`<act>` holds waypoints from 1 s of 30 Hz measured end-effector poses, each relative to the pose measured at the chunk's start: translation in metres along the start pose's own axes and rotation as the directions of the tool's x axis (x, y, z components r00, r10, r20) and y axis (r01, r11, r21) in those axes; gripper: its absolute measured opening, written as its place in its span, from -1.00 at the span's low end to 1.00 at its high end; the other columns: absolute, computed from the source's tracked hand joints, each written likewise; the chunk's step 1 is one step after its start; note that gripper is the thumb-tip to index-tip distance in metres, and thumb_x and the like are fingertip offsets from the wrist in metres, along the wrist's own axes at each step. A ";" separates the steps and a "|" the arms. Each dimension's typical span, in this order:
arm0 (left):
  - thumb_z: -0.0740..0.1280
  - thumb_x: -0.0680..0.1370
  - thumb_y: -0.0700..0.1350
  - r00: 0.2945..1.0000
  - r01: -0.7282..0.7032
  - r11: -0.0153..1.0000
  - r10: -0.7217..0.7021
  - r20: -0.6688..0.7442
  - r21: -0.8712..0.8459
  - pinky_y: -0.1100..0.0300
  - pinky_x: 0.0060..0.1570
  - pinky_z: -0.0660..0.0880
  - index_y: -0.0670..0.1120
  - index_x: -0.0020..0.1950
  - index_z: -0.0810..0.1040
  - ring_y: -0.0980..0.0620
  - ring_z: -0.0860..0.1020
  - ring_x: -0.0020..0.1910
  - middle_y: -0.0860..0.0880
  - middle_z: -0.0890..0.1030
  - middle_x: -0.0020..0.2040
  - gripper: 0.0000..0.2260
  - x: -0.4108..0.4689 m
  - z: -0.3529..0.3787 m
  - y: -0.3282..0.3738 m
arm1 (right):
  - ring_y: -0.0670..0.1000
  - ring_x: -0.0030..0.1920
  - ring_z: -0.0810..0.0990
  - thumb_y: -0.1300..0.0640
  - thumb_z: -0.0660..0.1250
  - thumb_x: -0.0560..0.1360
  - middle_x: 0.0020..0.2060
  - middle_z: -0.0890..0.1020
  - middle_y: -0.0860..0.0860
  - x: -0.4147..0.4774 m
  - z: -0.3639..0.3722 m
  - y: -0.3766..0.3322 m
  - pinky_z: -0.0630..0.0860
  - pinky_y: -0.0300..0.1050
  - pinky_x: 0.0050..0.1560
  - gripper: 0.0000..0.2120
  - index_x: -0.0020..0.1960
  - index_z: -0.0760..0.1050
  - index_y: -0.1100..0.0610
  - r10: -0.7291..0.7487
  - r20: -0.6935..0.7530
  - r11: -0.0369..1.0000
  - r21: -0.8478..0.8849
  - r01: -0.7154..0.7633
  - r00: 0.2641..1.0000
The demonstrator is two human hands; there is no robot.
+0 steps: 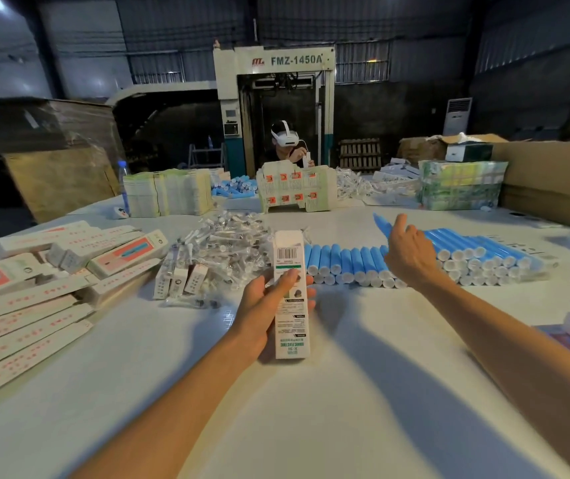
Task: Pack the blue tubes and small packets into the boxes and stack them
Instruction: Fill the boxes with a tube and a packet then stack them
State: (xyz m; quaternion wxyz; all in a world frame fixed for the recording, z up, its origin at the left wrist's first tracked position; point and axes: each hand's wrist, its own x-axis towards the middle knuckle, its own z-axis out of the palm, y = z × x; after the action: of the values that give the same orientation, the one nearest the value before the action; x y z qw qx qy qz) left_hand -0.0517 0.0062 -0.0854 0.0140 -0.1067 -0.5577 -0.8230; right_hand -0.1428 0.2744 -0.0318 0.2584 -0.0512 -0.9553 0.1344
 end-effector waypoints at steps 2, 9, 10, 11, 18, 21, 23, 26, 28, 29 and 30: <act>0.51 0.56 -0.04 0.999 -0.040 0.997 0.039 0.026 0.070 -0.10 0.09 0.70 -0.12 0.40 0.57 -0.25 0.73 0.14 -0.21 0.74 0.18 -0.56 0.000 -0.001 0.001 | 0.21 -0.11 0.60 0.36 0.26 0.62 0.00 0.60 0.26 0.000 -0.021 -0.021 0.51 0.06 -0.23 -0.38 0.57 0.03 0.23 0.007 0.004 0.895 0.446 -0.008 1.000; 0.61 0.51 0.02 0.996 -0.082 0.981 0.074 0.050 0.177 -0.30 0.14 0.66 0.03 0.29 0.65 -0.33 0.73 0.06 -0.23 0.75 0.12 -0.62 -0.004 0.002 0.006 | 0.19 0.12 0.72 0.39 0.39 0.57 0.25 0.54 0.18 -0.027 -0.077 -0.083 0.68 0.08 0.10 0.02 0.64 -0.22 -0.20 -0.255 -0.029 0.047 0.998 0.042 0.966; 0.61 0.50 0.02 0.995 -0.087 0.981 0.079 0.056 0.171 -0.28 0.12 0.67 0.06 0.26 0.67 -0.33 0.73 0.06 -0.24 0.74 0.12 -0.65 -0.005 0.002 0.007 | 0.22 0.14 0.71 0.39 0.40 0.56 0.26 0.54 0.21 -0.029 -0.079 -0.088 0.68 0.09 0.10 0.03 0.64 -0.21 -0.22 -0.286 -0.037 -0.019 0.999 0.033 0.957; 0.62 0.49 0.02 0.995 -0.091 0.982 0.081 0.061 0.165 -0.26 0.11 0.68 0.07 0.23 0.69 -0.33 0.73 0.05 -0.24 0.74 0.12 -0.67 -0.006 0.003 0.007 | 0.23 0.15 0.71 0.40 0.39 0.55 0.28 0.54 0.24 -0.031 -0.080 -0.093 0.68 0.07 0.08 0.03 0.64 -0.19 -0.23 -0.306 -0.037 -0.071 0.997 0.016 0.951; 0.57 0.56 0.03 0.992 -0.115 0.973 0.101 0.081 0.201 -0.18 0.09 0.69 0.05 0.31 0.63 -0.30 0.73 0.08 -0.21 0.75 0.13 -0.65 -0.010 0.002 0.008 | 0.00 0.16 0.70 0.39 0.43 0.52 0.59 0.24 0.18 -0.030 -0.062 -0.102 0.69 -0.14 -0.05 0.08 0.62 -0.17 -0.34 -0.289 -0.033 0.228 0.968 0.103 0.957; 0.54 0.59 0.01 0.993 -0.110 0.971 0.098 0.068 0.214 -0.21 0.11 0.69 -0.03 0.38 0.57 -0.29 0.74 0.06 -0.20 0.75 0.12 -0.60 -0.011 0.002 0.006 | 0.02 0.21 0.67 0.38 0.46 0.50 0.58 0.28 0.19 -0.021 -0.061 -0.097 0.69 -0.20 -0.10 0.11 0.62 -0.19 -0.31 -0.317 0.043 0.328 0.942 0.068 0.947; 0.52 0.60 0.01 0.993 -0.112 0.967 0.100 0.064 0.230 -0.21 0.12 0.68 -0.04 0.38 0.56 -0.28 0.74 0.06 -0.20 0.75 0.12 -0.61 -0.010 0.001 0.006 | 0.00 0.14 0.69 0.38 0.46 0.50 0.39 0.51 0.16 -0.016 -0.064 -0.095 0.66 -0.23 -0.15 0.05 0.61 -0.12 -0.29 -0.390 0.151 0.412 0.911 0.025 0.908; 0.48 0.62 0.05 0.991 -0.120 0.959 0.102 0.083 0.257 -0.17 0.13 0.69 0.01 0.41 0.53 -0.25 0.74 0.08 -0.17 0.75 0.14 -0.62 -0.010 0.002 0.005 | 0.07 0.07 0.69 0.34 0.47 0.50 0.14 0.64 0.15 -0.017 -0.069 -0.096 0.67 -0.08 -0.06 -0.15 0.52 0.08 -0.20 -0.471 0.283 0.553 0.832 0.030 0.835; 0.44 0.65 0.07 0.990 -0.129 0.956 0.108 0.093 0.262 -0.14 0.13 0.69 0.03 0.41 0.52 -0.23 0.74 0.09 -0.15 0.75 0.16 -0.63 -0.010 0.004 0.003 | 0.00 0.04 0.64 0.28 0.46 0.52 0.10 0.61 0.11 -0.021 -0.069 -0.098 0.61 -0.17 -0.13 -0.32 0.46 0.19 -0.10 -0.467 0.289 0.611 0.788 0.069 0.835; 0.42 0.66 0.07 0.989 -0.135 0.957 0.116 0.089 0.255 -0.11 0.12 0.69 0.03 0.41 0.51 -0.21 0.74 0.09 -0.14 0.75 0.16 -0.65 -0.010 0.004 0.002 | -0.04 0.06 0.62 0.24 0.46 0.54 0.12 0.59 0.07 -0.024 -0.067 -0.099 0.55 -0.25 -0.15 -0.38 0.45 0.24 -0.07 -0.470 0.276 0.622 0.777 0.093 0.838; 0.41 0.66 0.07 0.989 -0.141 0.960 0.126 0.075 0.243 -0.09 0.11 0.70 0.03 0.41 0.51 -0.19 0.74 0.09 -0.13 0.75 0.16 -0.66 -0.009 0.004 0.001 | -0.06 0.11 0.59 0.21 0.45 0.56 0.14 0.56 0.02 -0.027 -0.063 -0.100 0.50 -0.28 -0.13 -0.46 0.44 0.30 -0.03 -0.481 0.255 0.628 0.768 0.126 0.839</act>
State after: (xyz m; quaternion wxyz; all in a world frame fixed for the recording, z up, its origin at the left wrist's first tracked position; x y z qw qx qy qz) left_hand -0.0418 0.0088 -0.0844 0.0663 -0.1657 -0.6478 -0.7406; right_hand -0.0903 0.1887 0.0354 0.0549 0.2534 -0.8486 0.4611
